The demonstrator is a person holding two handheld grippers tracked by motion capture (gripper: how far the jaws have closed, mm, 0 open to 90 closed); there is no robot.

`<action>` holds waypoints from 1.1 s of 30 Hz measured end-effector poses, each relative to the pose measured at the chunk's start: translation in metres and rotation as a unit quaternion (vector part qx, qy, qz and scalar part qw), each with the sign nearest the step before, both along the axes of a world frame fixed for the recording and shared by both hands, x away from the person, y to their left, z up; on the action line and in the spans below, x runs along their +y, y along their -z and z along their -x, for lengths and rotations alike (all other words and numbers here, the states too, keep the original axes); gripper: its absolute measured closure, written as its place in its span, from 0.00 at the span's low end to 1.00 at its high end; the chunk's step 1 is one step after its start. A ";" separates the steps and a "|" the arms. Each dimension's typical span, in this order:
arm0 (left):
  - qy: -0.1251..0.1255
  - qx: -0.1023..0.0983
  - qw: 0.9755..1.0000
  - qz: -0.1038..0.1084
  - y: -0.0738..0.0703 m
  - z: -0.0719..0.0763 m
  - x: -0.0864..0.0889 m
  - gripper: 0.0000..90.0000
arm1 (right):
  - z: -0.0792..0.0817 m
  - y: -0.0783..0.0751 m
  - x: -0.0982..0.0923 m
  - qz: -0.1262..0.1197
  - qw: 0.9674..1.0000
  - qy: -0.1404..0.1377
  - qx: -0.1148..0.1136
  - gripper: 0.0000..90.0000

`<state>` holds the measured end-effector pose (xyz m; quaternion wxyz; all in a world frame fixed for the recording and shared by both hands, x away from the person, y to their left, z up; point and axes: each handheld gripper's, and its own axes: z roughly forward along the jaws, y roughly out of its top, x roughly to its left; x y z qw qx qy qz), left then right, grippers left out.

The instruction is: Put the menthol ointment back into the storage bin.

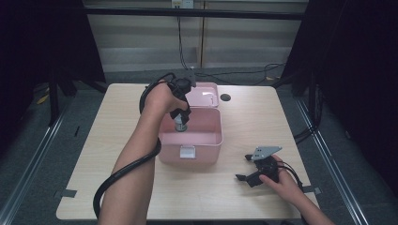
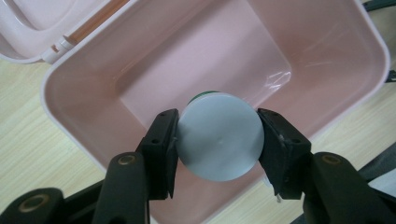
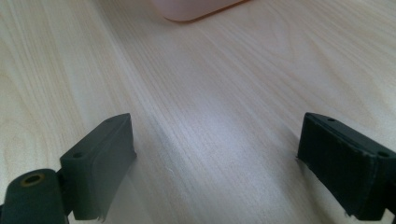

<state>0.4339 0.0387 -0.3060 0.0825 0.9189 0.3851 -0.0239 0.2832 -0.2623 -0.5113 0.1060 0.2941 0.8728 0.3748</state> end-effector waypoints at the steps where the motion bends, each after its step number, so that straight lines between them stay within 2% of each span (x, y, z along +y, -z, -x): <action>1: -0.006 -0.001 1.000 -0.003 0.005 -0.001 -0.001 0.56 | 0.000 0.000 0.000 0.000 1.000 0.000 0.000 0.11; 3: -0.009 -0.002 1.000 -0.008 0.007 -0.002 -0.001 0.56 | 0.000 0.000 0.000 0.000 1.000 0.000 0.000 0.11; 4: -0.016 0.002 1.000 -0.013 0.013 -0.004 -0.001 0.56 | 0.000 0.000 0.000 0.000 1.000 0.000 0.000 0.11; 5: -0.016 0.002 1.000 -0.013 0.013 -0.004 -0.001 0.56 | 0.000 0.000 0.000 0.000 1.000 0.000 0.000 0.11; 6: -0.030 0.006 0.999 -0.014 0.019 -0.006 0.000 0.56 | 0.000 0.000 0.000 0.000 1.000 0.000 0.000 0.11; 8: -0.031 0.005 0.999 -0.016 0.021 -0.007 0.000 0.56 | 0.000 0.000 0.000 0.000 1.000 0.000 -0.001 0.11; 11: -0.052 0.009 0.999 -0.012 0.030 -0.011 0.001 0.56 | 0.000 0.000 0.000 0.000 1.000 0.000 0.000 0.11; 15: -0.057 0.011 0.998 -0.015 0.036 -0.014 0.003 0.56 | 0.000 0.000 0.000 0.000 1.000 0.000 0.000 0.11; 17: -0.073 0.011 0.997 -0.016 0.042 -0.016 0.003 0.56 | 0.000 0.000 0.000 0.001 1.000 0.000 -0.005 0.11; 22: -0.083 0.014 0.996 -0.015 0.049 -0.019 0.001 0.56 | 0.000 0.000 0.000 0.000 1.000 0.000 -0.002 0.11; 27: -0.092 0.019 0.995 -0.023 0.059 -0.023 -0.002 0.56 | 0.000 0.000 0.000 0.001 1.000 -0.001 -0.005 0.11; 28: -0.101 0.019 0.994 -0.020 0.061 -0.022 -0.003 0.56 | 0.000 0.000 0.000 0.001 1.000 -0.001 -0.005 0.11; 33: -0.117 0.022 0.993 -0.020 0.069 -0.026 -0.003 0.56 | 0.000 0.000 0.000 0.000 1.000 0.000 -0.005 0.11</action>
